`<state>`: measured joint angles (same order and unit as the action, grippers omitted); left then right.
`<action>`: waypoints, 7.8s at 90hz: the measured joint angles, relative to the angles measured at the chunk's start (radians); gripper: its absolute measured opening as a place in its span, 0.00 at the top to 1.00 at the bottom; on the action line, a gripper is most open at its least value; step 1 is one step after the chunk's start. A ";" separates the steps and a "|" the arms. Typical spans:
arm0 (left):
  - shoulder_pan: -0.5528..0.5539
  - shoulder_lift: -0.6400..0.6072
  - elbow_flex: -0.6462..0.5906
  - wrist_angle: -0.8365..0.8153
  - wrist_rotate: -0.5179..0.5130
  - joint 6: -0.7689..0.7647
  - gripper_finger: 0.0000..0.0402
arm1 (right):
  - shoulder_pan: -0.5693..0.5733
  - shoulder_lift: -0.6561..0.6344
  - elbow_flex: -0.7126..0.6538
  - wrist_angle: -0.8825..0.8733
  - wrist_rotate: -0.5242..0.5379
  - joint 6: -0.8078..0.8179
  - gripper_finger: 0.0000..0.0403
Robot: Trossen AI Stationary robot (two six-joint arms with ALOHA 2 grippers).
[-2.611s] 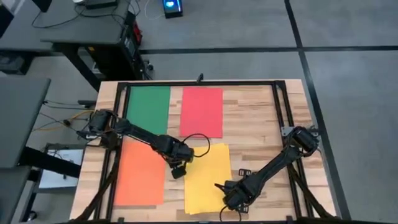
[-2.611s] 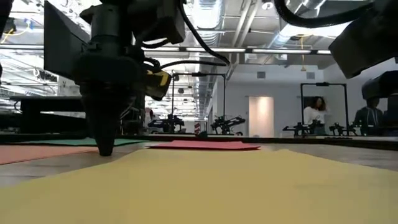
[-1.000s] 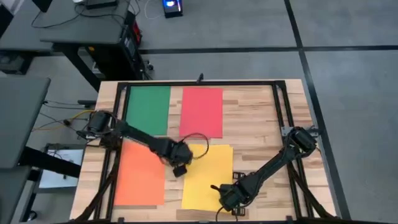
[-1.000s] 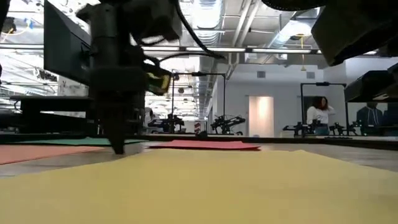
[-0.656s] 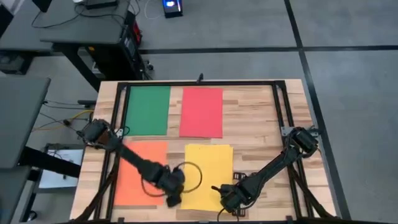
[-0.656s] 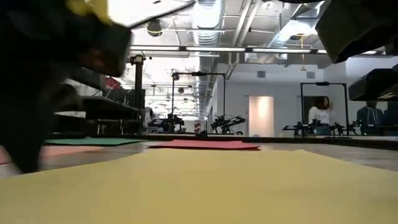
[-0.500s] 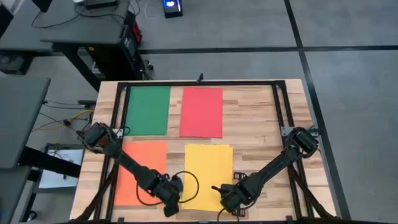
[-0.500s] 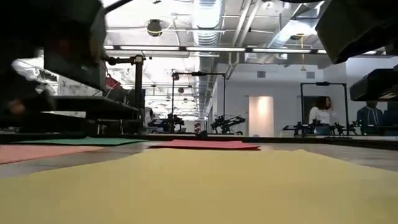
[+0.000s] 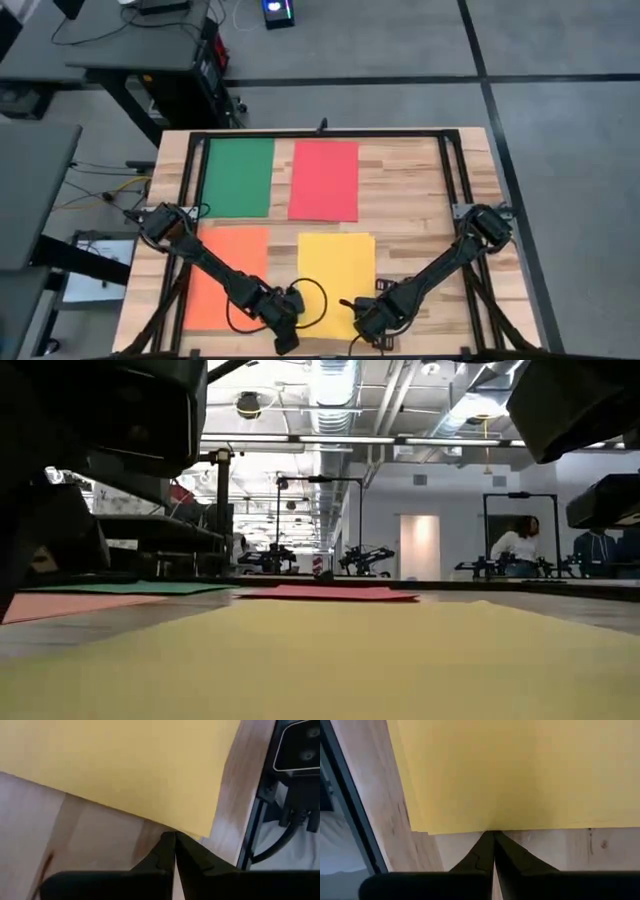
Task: Organize paper
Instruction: Stack the yellow paper on top of the yellow paper
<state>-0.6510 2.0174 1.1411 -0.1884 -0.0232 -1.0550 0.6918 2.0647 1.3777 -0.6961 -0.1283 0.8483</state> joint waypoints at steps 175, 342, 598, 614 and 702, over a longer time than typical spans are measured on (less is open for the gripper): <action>0.654 -0.196 0.080 0.075 -0.128 0.952 1.00 | 0.116 -0.048 0.041 0.192 0.307 -0.090 1.00; 0.640 0.214 0.402 -0.032 0.033 1.122 1.00 | 0.144 0.079 0.050 0.204 0.347 0.052 1.00; 0.364 -0.338 -0.279 -0.155 -0.138 0.612 1.00 | -0.160 -0.412 -0.507 -0.005 0.229 0.166 1.00; 0.394 -0.296 -0.275 -0.151 -0.096 0.647 1.00 | -0.208 -0.364 -0.496 0.004 0.160 0.103 1.00; 0.431 -0.248 -0.207 -0.071 -0.051 0.744 1.00 | -0.356 -0.338 -0.436 0.245 0.135 -0.064 1.00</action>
<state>-0.2195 1.7699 0.9340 -0.2592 -0.0738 -0.3115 0.3355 1.7264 0.9417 -0.4510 0.0071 0.7841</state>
